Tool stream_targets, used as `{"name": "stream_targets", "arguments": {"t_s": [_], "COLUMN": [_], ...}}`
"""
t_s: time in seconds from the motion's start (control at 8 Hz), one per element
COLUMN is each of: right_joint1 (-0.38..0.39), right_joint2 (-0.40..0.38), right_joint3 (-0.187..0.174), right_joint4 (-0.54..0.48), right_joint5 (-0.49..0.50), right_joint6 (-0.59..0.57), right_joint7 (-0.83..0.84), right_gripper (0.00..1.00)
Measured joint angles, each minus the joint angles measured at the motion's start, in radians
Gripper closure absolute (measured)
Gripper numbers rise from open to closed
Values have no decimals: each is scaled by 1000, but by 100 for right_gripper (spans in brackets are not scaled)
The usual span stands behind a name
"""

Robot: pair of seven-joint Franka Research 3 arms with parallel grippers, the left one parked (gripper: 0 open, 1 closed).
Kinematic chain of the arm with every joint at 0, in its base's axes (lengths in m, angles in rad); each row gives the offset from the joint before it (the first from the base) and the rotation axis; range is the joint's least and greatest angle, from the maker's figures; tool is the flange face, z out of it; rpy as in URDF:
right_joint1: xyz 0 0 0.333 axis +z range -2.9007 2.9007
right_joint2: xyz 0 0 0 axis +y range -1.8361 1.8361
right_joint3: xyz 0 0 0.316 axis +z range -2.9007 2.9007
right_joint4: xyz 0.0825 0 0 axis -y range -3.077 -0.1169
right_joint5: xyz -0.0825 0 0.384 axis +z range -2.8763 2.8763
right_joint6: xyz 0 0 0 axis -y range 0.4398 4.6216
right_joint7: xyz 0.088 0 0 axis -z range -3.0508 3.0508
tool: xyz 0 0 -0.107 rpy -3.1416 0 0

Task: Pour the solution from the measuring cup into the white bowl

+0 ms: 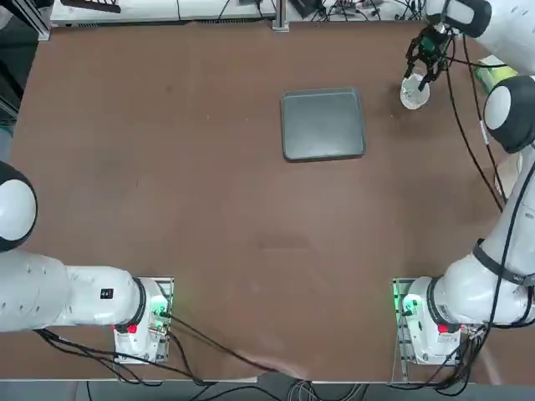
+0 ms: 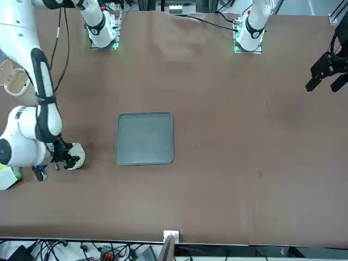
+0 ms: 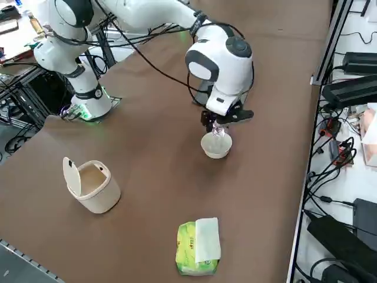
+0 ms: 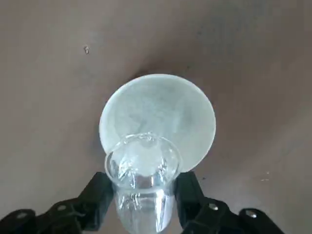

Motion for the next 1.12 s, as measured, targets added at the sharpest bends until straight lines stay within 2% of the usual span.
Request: {"name": "stream_targets", "arguments": {"t_s": [0.38,0.75,1.12], "right_joint1": [-40,-79,-122], "right_joint2": [0,0,1], "right_joint3": [0,0,-1], "right_joint4": [1,1,-1], "right_joint5": [149,252,385], "right_joint6": [-2,-24,-73], "right_joint7": [-82,-151,-232], "right_gripper": [27,27,27]}}
